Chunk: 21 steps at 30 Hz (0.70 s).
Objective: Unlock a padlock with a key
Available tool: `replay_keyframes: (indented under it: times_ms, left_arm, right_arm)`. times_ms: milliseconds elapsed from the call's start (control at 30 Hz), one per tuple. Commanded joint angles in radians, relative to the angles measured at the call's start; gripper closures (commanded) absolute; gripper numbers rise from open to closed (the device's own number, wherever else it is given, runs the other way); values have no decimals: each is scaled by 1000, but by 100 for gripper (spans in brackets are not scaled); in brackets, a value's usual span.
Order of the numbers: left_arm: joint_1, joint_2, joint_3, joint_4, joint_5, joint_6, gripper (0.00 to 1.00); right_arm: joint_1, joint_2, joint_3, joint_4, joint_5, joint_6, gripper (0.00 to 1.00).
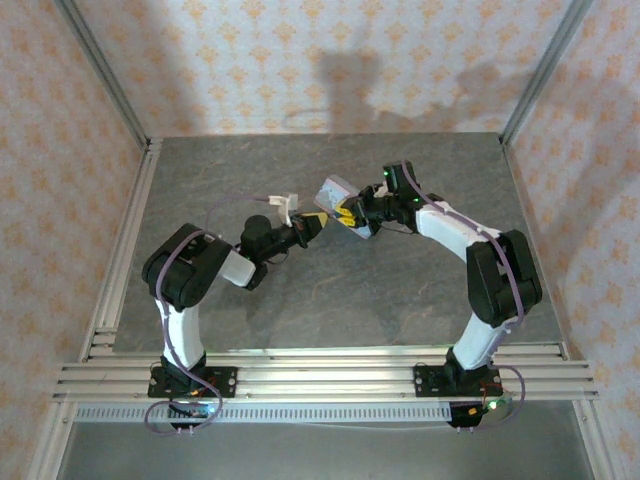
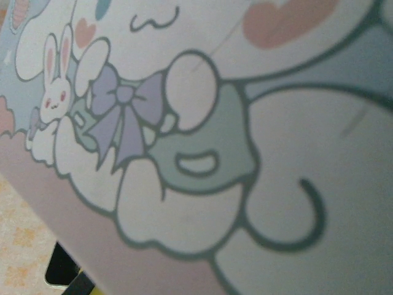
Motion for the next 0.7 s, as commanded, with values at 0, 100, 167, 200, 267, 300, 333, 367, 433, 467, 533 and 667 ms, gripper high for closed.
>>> replay_keyframes:
  times_ms: [0,100,167,200,267,300,333,367,433,467,533,667]
  left_arm:
    - [-31,36,38,21,18,23,100]
    - [-41,41,42,21,16,23,100]
    - [-46,37,42,19,17,23,100]
    - [-48,34,42,19,19,21,100]
    - [-52,35,45,19,26,14,100]
    - [-55,35,44,19,26,11,100]
    - [-58,36,45,19,27,6,100]
    - [-59,36,46,19,29,1,100]
    - [-62,37,49,19,32,-8,100]
    - [-63,37,51,19,36,-14,100]
    - [-66,38,57,18,39,-20,100]
    - [-70,37,43,15,43,-29,100]
  right_arm:
    - [25,-22,35,-69,-103,-24,100]
    - [25,-18,30,-80,-102,-36,100]
    - [25,-15,33,-107,-96,-64,100]
    - [25,-13,36,-123,-91,-78,100]
    - [28,-8,45,-162,-79,-116,100]
    - [31,-6,51,-181,-74,-134,100]
    - [35,-3,60,-203,-70,-156,100]
    - [38,0,66,-221,-66,-173,100]
    - [44,4,76,-247,-61,-201,100]
    - [46,4,76,-253,-60,-210,100]
    - [49,6,72,-252,-62,-214,100]
    - [51,1,61,-254,-57,-233,100]
